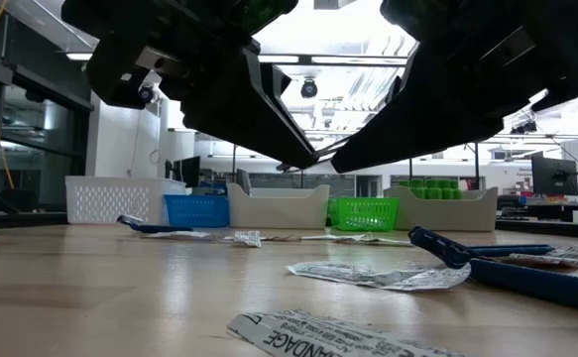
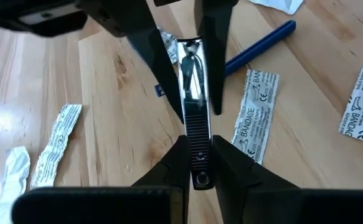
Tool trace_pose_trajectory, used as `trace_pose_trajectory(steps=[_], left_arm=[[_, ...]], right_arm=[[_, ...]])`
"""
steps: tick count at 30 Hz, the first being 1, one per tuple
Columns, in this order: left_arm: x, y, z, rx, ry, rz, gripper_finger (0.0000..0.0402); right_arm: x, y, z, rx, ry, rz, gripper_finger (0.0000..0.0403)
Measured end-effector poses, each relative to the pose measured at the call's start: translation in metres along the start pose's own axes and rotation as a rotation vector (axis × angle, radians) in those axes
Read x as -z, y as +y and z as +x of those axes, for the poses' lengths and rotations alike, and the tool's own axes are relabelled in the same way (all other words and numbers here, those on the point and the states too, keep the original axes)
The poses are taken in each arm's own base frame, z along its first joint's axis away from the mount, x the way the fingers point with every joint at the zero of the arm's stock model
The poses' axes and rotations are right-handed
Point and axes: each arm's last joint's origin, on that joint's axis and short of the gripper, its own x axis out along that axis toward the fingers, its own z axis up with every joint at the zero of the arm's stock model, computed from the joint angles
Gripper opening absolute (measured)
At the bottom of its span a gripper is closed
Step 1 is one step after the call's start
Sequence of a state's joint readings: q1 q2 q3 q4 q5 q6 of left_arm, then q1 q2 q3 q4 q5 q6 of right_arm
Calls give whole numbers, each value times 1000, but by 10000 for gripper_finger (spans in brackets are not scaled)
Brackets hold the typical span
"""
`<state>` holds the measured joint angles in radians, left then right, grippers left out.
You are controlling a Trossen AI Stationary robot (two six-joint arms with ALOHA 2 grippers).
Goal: Pick & Place Travel size toiletries
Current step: Put the nail cutter into the green bin
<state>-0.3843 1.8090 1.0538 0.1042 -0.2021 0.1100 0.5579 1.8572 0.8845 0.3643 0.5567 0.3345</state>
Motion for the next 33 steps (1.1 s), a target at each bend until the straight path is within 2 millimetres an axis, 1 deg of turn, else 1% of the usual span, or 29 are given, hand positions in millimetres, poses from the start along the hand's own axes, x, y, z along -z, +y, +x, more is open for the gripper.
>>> trace_pose_trajectory(steps=[1,5,12,15,17,23,25,28,31,33], left_arm=[[0,0,0,-3,3,-2,44],[0,0,0,1,2,-1,58],[2,0,0,3,24,4,62],[1,2,-5,-22,40,14,69],[0,3,-8,-25,49,24,84],[-3,6,-23,-32,83,35,151],[-1,8,-28,-64,113,20,165],[1,13,-40,-146,183,-9,171],[2,17,-54,-198,231,-19,172],[-1,19,-61,-210,223,-29,172]], right_arm=[[0,0,0,3,0,-4,49],[0,0,0,-7,-2,-10,48],[0,-1,1,-7,6,30,48],[-2,-4,2,4,5,52,48],[-4,-6,3,5,4,70,48],[-12,-15,0,4,18,84,48],[-15,-21,-3,27,37,94,48],[-22,-37,-10,108,81,105,48],[-34,-61,-19,211,100,153,48],[-42,-79,-26,283,100,195,48]])
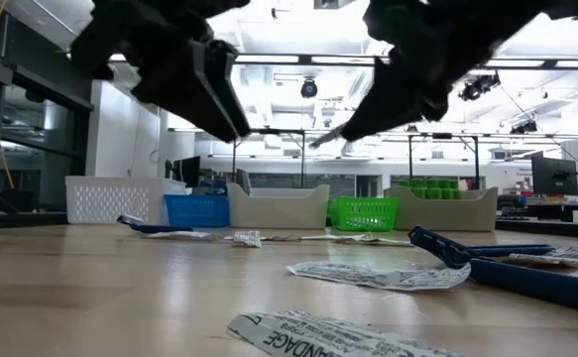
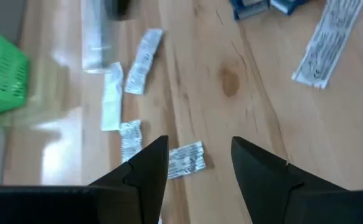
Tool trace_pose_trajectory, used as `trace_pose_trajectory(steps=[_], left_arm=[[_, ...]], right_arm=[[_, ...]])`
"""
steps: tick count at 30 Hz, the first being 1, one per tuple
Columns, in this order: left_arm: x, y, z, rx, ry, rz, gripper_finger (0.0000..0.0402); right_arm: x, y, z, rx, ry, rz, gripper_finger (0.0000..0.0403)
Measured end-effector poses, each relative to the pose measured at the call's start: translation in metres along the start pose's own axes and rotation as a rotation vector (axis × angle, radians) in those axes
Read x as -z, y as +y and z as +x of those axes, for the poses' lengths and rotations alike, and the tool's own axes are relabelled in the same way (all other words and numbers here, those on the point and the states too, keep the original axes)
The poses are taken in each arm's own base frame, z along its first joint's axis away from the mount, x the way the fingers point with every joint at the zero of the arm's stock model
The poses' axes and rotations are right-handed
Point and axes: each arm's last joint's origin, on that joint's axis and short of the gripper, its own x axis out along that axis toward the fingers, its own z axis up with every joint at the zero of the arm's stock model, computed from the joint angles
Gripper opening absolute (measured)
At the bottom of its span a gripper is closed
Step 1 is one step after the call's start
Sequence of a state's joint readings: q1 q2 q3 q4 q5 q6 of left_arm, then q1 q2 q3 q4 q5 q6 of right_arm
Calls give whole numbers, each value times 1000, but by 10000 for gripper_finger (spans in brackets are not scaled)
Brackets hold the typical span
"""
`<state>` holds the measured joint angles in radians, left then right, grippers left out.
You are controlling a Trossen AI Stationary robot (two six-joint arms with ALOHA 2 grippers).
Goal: Pick & Place Travel size toiletries
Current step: Put the nail cutter into the green bin, then put the razor into the blue bin
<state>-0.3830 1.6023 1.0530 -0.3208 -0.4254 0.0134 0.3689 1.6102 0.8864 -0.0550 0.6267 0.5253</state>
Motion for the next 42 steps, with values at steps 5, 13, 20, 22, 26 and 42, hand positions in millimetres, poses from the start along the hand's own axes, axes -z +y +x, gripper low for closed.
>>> trace_pose_trajectory(steps=[5,13,20,22,26,42], left_arm=[[5,10,-11,-39,50,-10,172],[9,26,-11,-97,99,-46,173],[12,37,-8,-118,128,-68,173],[12,37,-8,-118,131,-69,173],[13,37,-8,-121,135,-74,173],[13,37,-8,-131,130,-140,173]], right_arm=[[-24,-48,-4,177,15,112,48],[-44,-128,16,365,83,273,48],[-51,-186,34,420,120,359,48],[-52,-199,35,426,127,390,48],[-52,-219,36,426,145,429,48],[-61,-234,39,386,65,452,85]])
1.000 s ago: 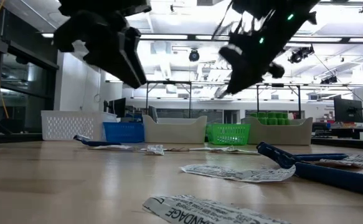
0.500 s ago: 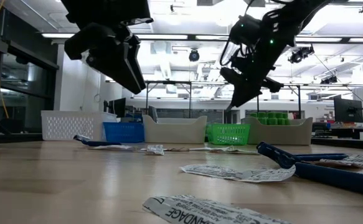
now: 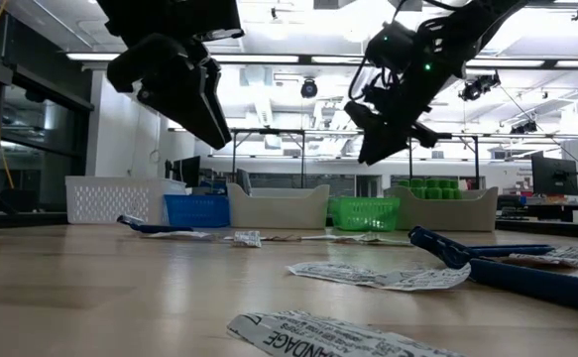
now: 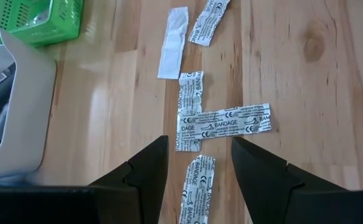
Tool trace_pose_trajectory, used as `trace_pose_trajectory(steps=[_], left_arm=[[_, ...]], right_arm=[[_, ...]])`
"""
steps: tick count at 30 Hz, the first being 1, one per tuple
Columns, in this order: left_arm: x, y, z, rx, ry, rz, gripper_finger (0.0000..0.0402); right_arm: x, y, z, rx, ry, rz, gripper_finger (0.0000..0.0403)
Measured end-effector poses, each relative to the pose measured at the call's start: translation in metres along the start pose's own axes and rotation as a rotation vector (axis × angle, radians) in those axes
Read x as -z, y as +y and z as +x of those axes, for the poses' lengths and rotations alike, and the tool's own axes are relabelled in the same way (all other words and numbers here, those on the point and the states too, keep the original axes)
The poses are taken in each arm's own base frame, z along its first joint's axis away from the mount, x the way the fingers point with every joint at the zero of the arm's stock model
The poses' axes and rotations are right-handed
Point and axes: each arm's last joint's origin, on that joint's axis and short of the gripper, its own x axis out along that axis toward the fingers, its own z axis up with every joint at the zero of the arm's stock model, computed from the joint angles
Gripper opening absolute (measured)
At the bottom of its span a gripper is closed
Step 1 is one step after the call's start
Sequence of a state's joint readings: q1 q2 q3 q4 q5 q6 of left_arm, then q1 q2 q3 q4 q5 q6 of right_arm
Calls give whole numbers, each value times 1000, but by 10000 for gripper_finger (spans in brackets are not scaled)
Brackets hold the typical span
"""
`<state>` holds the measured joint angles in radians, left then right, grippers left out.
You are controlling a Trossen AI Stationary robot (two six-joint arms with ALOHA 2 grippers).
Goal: Pick & Place Travel size toiletries
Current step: Put the razor into the blue bin
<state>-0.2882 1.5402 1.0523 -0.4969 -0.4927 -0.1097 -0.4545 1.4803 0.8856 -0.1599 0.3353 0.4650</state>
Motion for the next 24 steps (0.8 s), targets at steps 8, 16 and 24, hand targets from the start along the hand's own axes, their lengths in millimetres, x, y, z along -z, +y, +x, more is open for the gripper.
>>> trace_pose_trajectory(steps=[8,16,24], left_arm=[[1,7,-13,-14,-11,-30,173],[34,17,-24,-10,-80,-95,173],[65,34,-48,6,-249,-192,173]], right_arm=[[-2,3,-20,-106,37,-34,86],[25,34,-84,-308,138,-253,87],[69,68,-135,-508,197,-525,87]])
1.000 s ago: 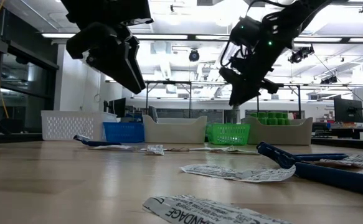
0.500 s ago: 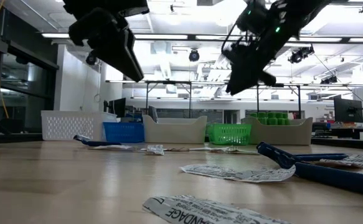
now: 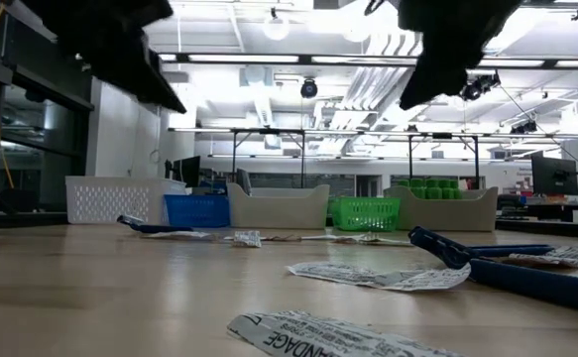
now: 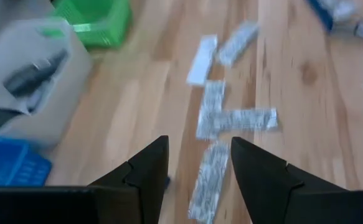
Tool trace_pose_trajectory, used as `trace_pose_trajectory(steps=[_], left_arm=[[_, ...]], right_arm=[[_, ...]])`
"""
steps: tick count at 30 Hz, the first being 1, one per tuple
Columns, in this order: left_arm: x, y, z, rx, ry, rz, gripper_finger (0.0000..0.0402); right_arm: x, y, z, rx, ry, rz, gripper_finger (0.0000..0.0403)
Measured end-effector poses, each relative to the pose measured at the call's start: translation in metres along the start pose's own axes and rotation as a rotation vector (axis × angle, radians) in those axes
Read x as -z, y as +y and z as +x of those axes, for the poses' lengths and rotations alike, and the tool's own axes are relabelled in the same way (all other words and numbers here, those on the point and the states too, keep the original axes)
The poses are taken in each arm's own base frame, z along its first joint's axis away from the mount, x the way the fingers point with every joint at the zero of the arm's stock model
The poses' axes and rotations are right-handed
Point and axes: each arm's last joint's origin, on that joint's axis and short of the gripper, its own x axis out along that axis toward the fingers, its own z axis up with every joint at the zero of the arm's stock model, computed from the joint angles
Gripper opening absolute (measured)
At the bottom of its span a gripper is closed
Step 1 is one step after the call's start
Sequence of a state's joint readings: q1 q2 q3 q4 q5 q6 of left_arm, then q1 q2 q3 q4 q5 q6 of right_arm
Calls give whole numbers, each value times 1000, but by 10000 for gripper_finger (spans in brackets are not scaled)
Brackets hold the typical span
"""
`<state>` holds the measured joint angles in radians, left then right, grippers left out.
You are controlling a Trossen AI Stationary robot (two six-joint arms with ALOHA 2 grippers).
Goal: Pick & Place Travel size toiletries
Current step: Put the razor into the blue bin
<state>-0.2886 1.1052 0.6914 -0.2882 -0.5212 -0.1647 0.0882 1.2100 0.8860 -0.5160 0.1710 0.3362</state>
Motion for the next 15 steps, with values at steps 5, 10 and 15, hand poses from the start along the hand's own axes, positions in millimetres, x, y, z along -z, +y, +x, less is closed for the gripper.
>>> trace_pose_trajectory(steps=[5,10,15], left_arm=[[3,12,-19,-1,-100,-61,173],[7,17,-27,8,-136,-78,173],[14,18,-26,7,-125,-70,173]], right_arm=[[14,36,1,-107,31,-140,87],[27,60,12,-120,67,-231,98],[42,81,43,-131,124,-303,148]])
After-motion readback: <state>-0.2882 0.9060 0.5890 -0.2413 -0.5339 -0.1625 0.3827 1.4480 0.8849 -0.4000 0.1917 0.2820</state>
